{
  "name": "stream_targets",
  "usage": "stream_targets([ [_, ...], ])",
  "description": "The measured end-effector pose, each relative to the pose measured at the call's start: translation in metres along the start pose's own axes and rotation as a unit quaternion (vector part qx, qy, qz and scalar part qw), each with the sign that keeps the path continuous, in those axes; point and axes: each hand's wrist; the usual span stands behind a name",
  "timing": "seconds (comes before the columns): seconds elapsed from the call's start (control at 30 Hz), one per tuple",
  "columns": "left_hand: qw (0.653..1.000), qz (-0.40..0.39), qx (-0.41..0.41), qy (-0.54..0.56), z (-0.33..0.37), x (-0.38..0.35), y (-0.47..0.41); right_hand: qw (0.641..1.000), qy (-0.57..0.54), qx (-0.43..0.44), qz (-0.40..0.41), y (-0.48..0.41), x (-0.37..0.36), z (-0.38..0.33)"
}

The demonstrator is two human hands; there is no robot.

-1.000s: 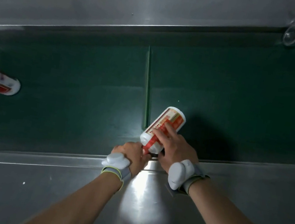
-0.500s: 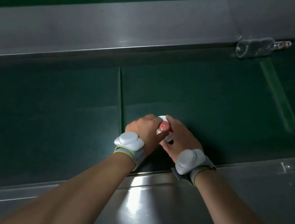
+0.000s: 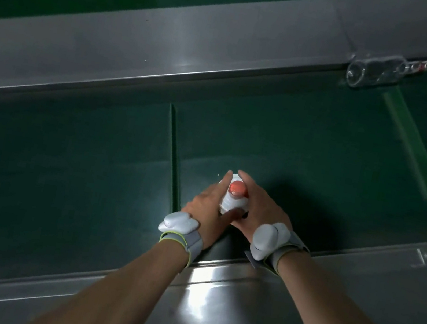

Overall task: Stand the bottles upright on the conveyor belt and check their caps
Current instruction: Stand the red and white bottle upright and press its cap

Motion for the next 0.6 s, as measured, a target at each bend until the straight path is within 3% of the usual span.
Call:
stream_targets([
  [0.2,0.999,-0.033,0.034,0.021,0.006,-0.007,-0.007,0.999,-0.033,0.001,0.018,-0.008,-0.009,0.006],
  [0.33,0.999,-0.039,0.005,-0.022,0.003,-0.01,-0.011,0.998,-0.029,0.01,0.047,-0.011,-0.004,0.002],
  [0.5,0.994,0.0,-0.008,-0.112,-0.005,-0.009,-0.022,1.0,0.012,0.022,0.002,-0.021,-0.004,-0.002],
  [0.6,0.994,0.002,-0.003,-0.107,-0.011,0.002,-0.031,0.999,0.034,0.023,-0.005,-0.032,-0.003,-0.008],
])
Point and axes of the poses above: each hand's wrist, its own y-axis away from the middle knuckle, its own x-axis out of the back of the hand, z = x × y, and after that the axes turned 15 degrees about x, right-handed
